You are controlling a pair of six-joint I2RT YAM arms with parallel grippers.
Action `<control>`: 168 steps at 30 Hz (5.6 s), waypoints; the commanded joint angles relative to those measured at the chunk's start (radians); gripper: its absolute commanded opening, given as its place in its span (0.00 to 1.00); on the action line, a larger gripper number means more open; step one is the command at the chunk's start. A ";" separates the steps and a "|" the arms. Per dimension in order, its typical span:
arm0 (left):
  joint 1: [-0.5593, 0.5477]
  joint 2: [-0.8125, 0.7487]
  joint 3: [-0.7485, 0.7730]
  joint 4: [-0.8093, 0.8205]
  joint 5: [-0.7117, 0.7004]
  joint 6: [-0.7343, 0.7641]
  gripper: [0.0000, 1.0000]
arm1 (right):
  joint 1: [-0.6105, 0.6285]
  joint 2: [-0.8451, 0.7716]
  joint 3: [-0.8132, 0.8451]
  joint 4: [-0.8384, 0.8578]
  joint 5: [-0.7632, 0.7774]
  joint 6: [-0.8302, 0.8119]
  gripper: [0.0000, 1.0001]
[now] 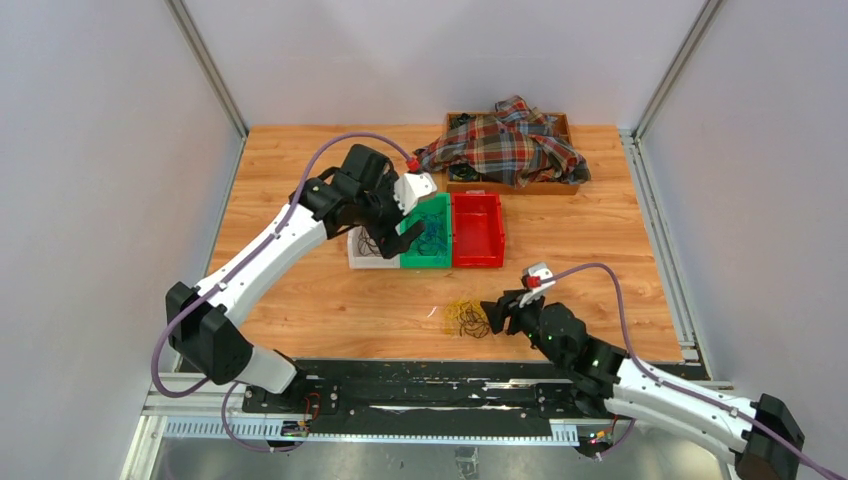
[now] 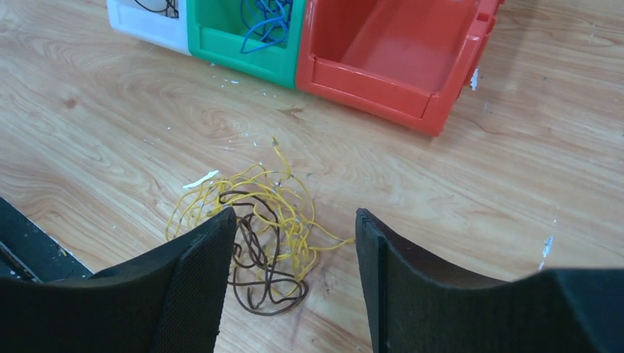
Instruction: Untangle the cables
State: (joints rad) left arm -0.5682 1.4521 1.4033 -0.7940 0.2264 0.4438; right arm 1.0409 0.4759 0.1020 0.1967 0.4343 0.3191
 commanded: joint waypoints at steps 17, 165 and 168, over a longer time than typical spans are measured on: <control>-0.159 0.056 -0.230 0.033 0.241 -0.104 0.90 | -0.182 0.393 0.142 0.199 -0.246 0.025 0.40; -0.237 -0.254 -0.040 -0.153 0.226 -0.077 0.00 | -0.022 0.440 0.391 0.326 -0.586 0.073 0.50; -0.237 -0.258 -0.032 -0.164 0.237 -0.068 0.00 | -0.022 0.428 0.386 0.323 -0.578 0.079 0.37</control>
State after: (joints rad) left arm -0.8066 1.2175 1.3331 -0.9421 0.4225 0.3595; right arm 1.0134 0.9169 0.4629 0.4725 -0.1299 0.3756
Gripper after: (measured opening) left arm 0.020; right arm 0.446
